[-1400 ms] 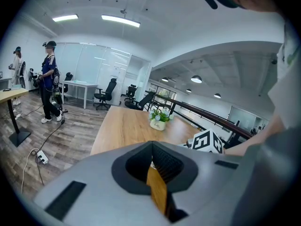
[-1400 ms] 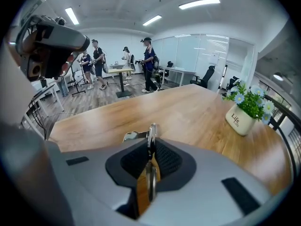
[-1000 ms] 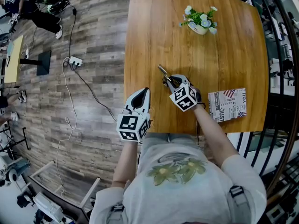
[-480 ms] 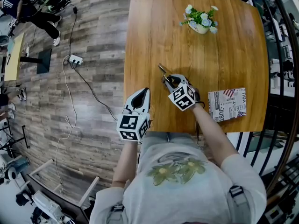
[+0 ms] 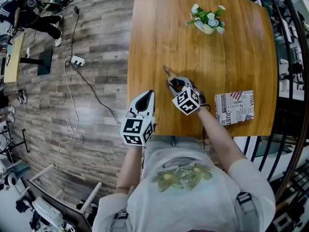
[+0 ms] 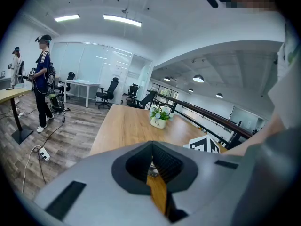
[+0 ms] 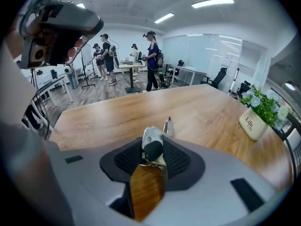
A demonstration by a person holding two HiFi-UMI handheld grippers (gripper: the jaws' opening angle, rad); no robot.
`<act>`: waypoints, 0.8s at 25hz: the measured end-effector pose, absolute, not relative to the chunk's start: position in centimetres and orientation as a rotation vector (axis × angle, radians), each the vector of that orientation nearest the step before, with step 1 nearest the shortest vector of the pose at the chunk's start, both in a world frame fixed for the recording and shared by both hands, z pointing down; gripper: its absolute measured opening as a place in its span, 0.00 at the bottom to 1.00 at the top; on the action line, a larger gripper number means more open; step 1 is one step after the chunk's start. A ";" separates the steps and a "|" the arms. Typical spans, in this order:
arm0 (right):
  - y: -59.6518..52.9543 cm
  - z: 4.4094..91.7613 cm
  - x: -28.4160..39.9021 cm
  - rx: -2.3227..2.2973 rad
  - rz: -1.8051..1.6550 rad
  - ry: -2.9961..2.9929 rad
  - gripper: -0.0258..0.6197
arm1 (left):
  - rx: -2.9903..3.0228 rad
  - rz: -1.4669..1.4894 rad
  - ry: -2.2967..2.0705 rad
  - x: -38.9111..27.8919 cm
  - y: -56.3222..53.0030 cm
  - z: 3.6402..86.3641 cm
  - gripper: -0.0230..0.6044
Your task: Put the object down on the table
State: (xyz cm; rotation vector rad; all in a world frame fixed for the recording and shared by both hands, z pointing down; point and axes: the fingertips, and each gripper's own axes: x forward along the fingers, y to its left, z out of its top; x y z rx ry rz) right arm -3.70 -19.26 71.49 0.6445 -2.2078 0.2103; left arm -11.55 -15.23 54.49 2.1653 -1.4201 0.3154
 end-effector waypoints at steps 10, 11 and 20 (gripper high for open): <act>-18.6 72.0 -4.0 0.615 0.211 -2.183 0.29 | 2.166 0.310 -1.424 -11.6 -14.8 54.5 0.06; -18.4 72.0 -4.2 0.600 0.222 -2.182 0.32 | 2.168 0.309 -1.425 -11.6 -14.8 54.5 0.06; -17.8 69.1 -4.7 0.592 0.323 -2.236 0.41 | 2.196 0.309 -1.424 -11.4 -14.7 53.4 0.06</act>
